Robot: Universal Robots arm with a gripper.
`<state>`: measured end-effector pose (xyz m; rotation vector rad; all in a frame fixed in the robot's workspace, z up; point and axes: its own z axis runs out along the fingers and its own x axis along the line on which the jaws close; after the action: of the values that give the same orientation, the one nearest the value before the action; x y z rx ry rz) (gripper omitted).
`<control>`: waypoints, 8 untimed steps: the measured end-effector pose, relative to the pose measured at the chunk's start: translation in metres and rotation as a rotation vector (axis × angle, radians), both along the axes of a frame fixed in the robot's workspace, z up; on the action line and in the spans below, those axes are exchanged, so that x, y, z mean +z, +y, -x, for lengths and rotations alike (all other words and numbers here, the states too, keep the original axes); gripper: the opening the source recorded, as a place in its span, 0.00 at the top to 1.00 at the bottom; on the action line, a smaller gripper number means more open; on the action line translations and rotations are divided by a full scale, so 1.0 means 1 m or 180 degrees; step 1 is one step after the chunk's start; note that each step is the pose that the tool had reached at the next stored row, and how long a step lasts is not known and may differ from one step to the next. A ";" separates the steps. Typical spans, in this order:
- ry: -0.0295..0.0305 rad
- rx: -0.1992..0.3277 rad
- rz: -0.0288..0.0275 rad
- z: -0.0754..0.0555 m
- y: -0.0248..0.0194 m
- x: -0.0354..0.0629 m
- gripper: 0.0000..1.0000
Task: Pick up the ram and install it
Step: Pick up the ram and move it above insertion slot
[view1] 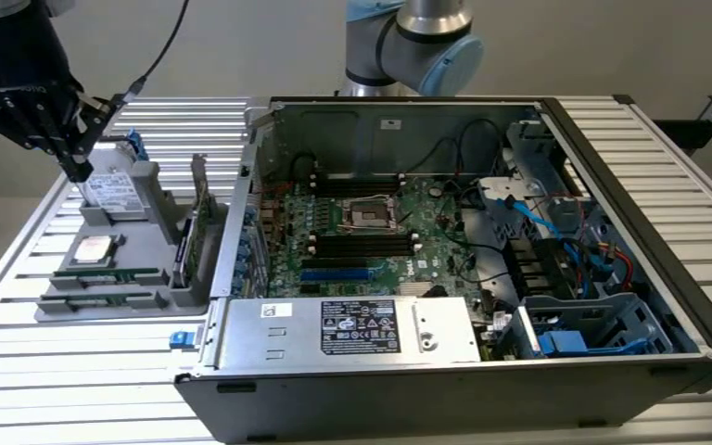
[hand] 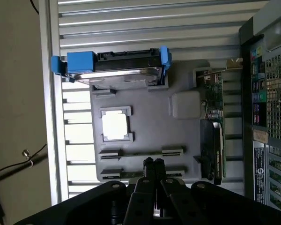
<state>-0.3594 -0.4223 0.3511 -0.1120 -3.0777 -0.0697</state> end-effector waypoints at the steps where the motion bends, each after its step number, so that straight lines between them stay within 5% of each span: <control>1: 0.0000 0.0000 0.0000 0.000 0.0000 0.0000 0.90; 8: 0.0000 0.0000 0.0000 0.000 0.0000 0.0000 0.90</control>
<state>-0.3594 -0.4223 0.3511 -0.1120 -3.0776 -0.0696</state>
